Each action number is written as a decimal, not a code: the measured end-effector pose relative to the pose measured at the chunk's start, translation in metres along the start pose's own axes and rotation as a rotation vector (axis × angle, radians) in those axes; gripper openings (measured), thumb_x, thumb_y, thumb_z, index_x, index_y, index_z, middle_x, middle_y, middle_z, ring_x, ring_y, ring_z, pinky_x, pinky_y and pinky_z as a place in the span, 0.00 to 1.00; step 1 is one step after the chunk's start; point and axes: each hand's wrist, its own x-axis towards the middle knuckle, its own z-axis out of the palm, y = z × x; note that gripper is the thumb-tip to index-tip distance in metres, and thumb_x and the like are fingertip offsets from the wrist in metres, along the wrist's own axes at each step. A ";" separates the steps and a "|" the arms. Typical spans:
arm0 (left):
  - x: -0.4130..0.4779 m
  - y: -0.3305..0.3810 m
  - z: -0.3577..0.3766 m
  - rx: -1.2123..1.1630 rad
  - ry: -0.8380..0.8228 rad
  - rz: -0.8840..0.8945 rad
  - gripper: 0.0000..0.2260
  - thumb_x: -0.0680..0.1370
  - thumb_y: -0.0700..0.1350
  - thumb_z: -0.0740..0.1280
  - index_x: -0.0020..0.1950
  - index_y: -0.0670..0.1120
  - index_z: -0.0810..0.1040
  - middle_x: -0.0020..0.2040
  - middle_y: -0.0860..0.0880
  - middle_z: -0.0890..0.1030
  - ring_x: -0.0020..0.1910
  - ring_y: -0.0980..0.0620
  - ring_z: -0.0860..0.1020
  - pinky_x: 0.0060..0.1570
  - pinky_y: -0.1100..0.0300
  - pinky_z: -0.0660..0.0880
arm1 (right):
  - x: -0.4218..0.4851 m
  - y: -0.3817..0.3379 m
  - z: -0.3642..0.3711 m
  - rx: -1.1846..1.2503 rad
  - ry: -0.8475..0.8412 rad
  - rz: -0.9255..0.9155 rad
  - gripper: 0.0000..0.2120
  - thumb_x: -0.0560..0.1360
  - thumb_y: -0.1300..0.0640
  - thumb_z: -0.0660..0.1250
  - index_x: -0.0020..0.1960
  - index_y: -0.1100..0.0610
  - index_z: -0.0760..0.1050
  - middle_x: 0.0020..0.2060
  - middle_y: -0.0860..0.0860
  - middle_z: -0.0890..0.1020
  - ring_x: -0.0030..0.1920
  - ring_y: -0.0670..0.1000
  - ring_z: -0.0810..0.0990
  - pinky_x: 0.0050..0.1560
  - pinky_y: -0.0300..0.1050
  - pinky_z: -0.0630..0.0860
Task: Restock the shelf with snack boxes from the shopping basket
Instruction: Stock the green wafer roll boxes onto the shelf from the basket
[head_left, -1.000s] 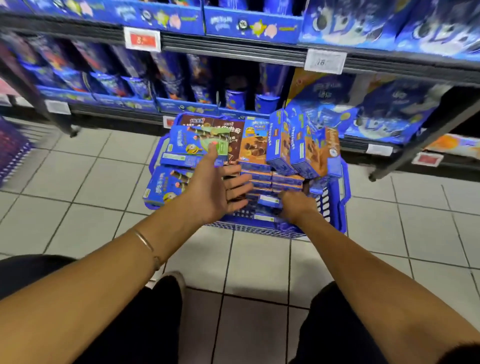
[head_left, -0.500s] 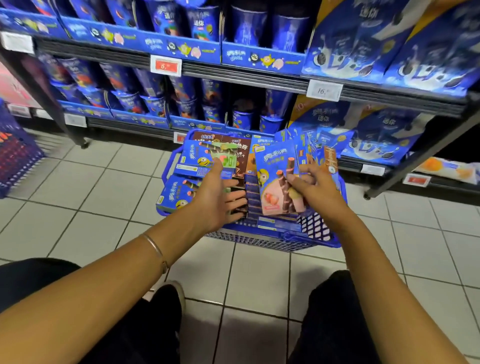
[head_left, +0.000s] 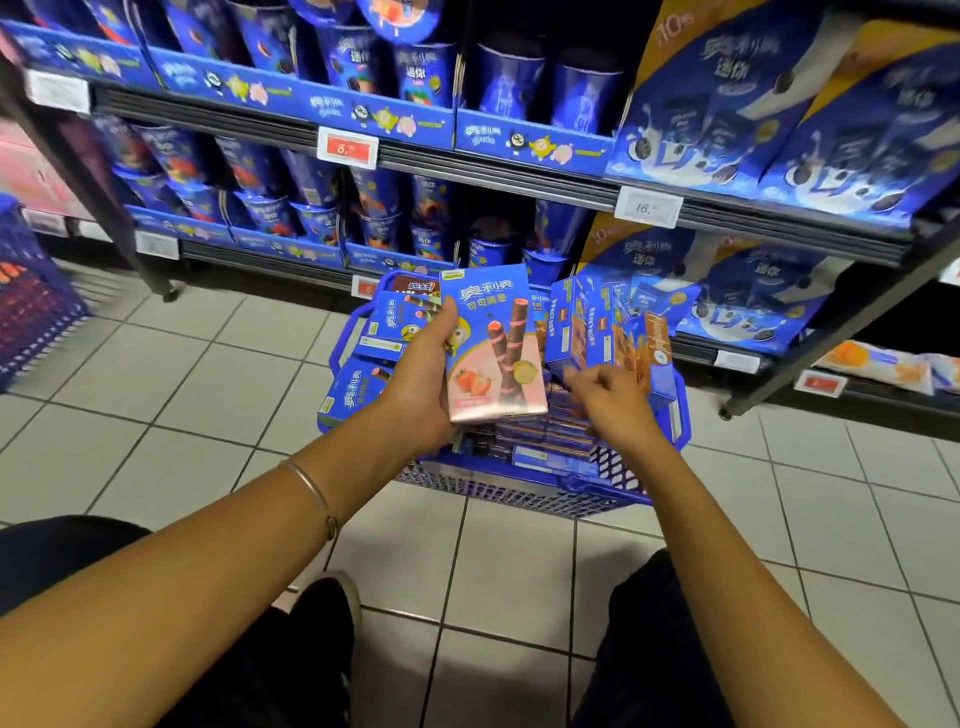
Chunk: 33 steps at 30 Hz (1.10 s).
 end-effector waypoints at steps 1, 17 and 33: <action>-0.001 0.001 0.000 -0.001 -0.005 0.003 0.23 0.81 0.66 0.66 0.40 0.52 0.91 0.50 0.44 0.89 0.46 0.42 0.89 0.36 0.45 0.84 | 0.009 0.017 0.003 -0.094 -0.061 0.049 0.19 0.79 0.45 0.68 0.46 0.62 0.74 0.46 0.64 0.81 0.50 0.62 0.82 0.55 0.59 0.79; -0.018 0.003 0.007 -0.040 0.007 -0.005 0.24 0.82 0.64 0.65 0.39 0.50 0.91 0.49 0.45 0.89 0.43 0.43 0.89 0.36 0.44 0.85 | 0.043 0.084 0.032 -0.672 -0.603 0.183 0.11 0.83 0.60 0.62 0.59 0.62 0.80 0.66 0.60 0.78 0.67 0.59 0.75 0.71 0.52 0.69; -0.009 0.004 0.006 0.022 0.116 0.031 0.25 0.83 0.65 0.63 0.43 0.50 0.91 0.46 0.45 0.89 0.40 0.43 0.89 0.30 0.45 0.83 | 0.003 0.050 -0.006 0.171 0.241 -0.125 0.11 0.81 0.50 0.67 0.41 0.51 0.81 0.40 0.46 0.83 0.43 0.47 0.82 0.43 0.43 0.76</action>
